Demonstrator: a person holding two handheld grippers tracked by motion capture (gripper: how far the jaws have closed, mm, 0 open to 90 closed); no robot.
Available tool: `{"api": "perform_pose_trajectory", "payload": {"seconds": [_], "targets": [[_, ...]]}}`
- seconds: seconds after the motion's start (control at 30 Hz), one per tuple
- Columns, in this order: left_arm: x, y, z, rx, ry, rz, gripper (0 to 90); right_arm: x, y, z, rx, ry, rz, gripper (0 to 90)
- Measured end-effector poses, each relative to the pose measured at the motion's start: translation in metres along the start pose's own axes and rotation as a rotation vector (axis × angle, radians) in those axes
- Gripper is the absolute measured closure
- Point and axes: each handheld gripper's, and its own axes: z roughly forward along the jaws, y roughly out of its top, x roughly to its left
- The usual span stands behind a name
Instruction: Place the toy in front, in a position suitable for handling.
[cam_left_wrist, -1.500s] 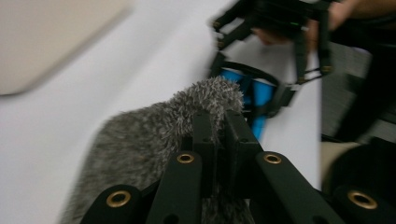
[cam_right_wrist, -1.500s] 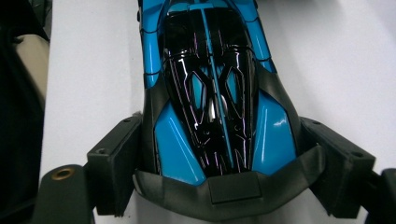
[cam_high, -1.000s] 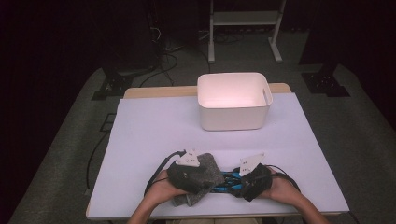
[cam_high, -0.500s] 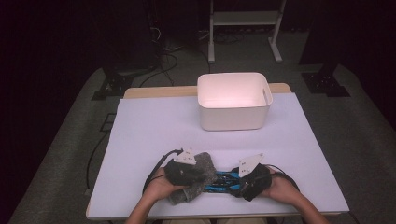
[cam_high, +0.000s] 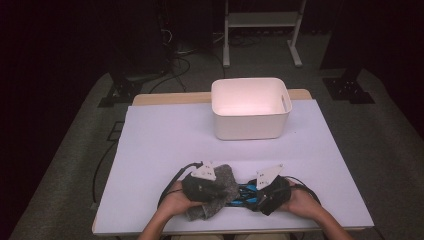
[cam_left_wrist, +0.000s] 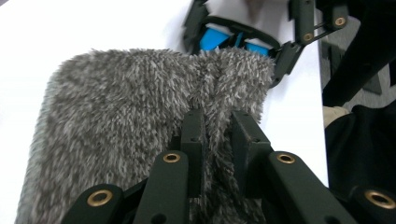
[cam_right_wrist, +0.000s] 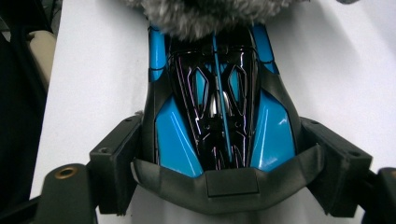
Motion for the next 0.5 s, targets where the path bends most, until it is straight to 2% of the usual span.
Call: {"api": "perform_pose_trajectory", "payload": {"seconds": [0.2, 0.23, 0.3, 0.4, 0.5], "targets": [[0.006, -0.01, -0.009, 0.022, 0.021, 0.0, 78.9, 0.001, 0.0, 0.0, -0.003, 0.0, -0.002, 21.3], [0.006, -0.015, -0.016, 0.047, 0.058, 0.001, 78.9, 0.001, 0.0, 0.0, -0.003, 0.001, -0.003, 21.3], [0.009, -0.022, -0.021, 0.055, 0.081, -0.017, 78.8, 0.001, 0.0, 0.0, -0.005, 0.0, -0.002, 21.3], [0.012, -0.026, -0.024, 0.048, 0.073, -0.034, 78.8, 0.0, -0.001, 0.0, -0.012, 0.006, -0.006, 22.1], [0.013, -0.024, -0.023, 0.059, 0.073, -0.023, 78.9, -0.001, -0.002, 0.0, -0.017, 0.01, -0.001, 22.3]]}}
